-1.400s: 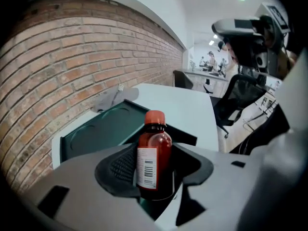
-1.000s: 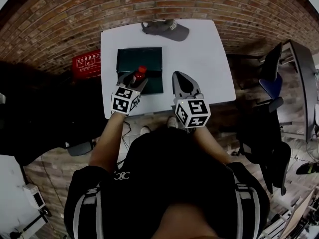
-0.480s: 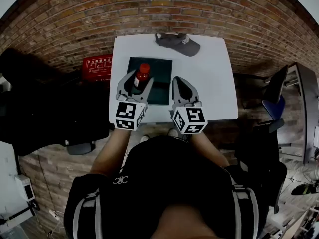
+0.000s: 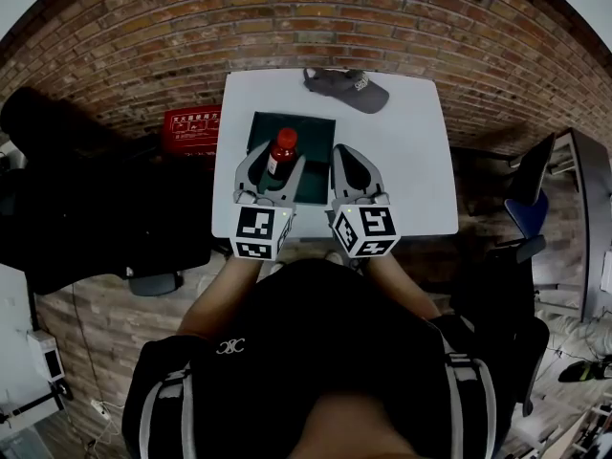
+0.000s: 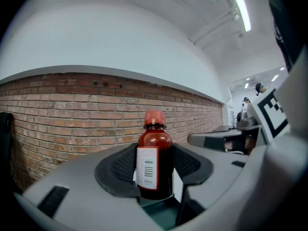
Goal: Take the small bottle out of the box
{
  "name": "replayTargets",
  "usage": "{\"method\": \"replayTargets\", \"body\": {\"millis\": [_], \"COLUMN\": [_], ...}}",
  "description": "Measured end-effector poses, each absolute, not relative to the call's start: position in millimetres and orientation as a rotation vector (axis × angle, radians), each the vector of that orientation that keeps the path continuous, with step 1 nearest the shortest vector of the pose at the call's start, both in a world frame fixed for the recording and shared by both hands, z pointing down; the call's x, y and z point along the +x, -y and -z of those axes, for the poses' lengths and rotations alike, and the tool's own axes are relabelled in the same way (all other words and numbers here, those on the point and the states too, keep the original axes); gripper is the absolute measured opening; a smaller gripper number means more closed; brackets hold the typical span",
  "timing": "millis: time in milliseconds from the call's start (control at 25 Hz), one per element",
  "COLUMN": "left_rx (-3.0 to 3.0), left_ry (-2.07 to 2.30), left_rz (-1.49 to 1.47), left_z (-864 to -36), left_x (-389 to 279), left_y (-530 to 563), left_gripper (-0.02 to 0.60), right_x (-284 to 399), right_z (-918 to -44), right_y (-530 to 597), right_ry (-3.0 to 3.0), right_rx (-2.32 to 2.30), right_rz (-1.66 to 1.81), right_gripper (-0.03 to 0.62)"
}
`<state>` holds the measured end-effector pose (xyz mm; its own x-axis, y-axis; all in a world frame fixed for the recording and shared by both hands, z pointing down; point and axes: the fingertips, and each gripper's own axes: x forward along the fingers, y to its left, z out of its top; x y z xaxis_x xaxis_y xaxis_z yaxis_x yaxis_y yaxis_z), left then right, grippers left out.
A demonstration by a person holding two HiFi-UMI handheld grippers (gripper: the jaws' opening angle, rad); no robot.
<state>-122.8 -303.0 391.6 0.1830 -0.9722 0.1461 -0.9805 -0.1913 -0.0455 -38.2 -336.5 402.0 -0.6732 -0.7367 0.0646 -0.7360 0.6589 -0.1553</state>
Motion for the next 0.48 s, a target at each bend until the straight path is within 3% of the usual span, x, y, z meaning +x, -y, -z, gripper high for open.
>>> {"method": "replayTargets", "body": {"millis": [480], "left_rx": [2.386], "left_ry": [1.955], "left_rz": [-0.219], "left_z": [-387.9], "left_x": [-112.6], "left_y": [290.1], "left_gripper": [0.229], "right_x": [-30.5], "right_z": [-397.7], "right_y": [329.8], "right_ry": [-2.833], "right_rx": [-1.260], "right_rz": [0.263], "right_gripper": [0.029]}}
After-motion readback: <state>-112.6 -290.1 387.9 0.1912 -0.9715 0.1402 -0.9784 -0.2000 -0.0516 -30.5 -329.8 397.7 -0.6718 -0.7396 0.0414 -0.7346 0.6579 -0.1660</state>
